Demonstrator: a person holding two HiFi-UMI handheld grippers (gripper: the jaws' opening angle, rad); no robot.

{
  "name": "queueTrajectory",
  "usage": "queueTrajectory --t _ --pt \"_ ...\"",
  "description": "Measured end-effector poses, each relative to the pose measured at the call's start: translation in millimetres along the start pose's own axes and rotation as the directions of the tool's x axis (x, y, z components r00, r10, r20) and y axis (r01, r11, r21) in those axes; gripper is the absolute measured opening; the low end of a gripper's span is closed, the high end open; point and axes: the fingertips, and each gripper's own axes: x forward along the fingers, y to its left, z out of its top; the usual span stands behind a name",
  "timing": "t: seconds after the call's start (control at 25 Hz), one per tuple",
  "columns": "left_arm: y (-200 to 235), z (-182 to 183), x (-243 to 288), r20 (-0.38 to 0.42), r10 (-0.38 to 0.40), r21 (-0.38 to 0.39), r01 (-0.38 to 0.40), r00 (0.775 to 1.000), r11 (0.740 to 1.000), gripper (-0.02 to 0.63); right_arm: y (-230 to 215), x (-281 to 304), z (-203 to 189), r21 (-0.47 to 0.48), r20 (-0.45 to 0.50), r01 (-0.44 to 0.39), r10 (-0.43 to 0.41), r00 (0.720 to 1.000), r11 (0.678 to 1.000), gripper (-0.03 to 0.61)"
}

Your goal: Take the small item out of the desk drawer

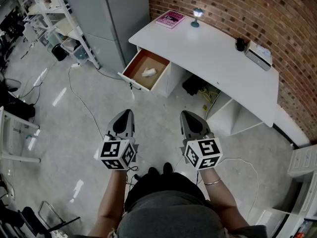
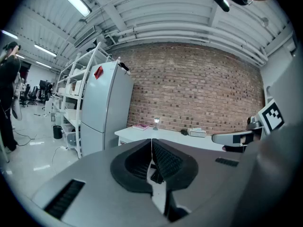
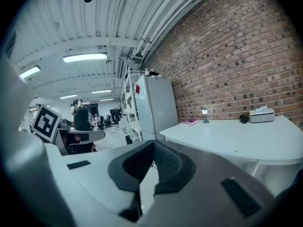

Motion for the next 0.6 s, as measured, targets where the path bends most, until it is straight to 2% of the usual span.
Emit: queueTrajectory --t 0.32,0.6 --pt "-9.0 2.9 5.0 0.013 0.003 0.033 -0.004 1.0 0.999 0.025 -9.7 -5.8 0.7 0.062 0.014 0.0 -0.001 1.0 0.998 0.003" --pt "-17.3 4.6 12.0 0.004 -0.028 0.055 0.028 1.0 0.998 0.028 -19.6 -4.6 4.3 0.073 0.028 0.001 -0.003 1.0 0.997 0.005"
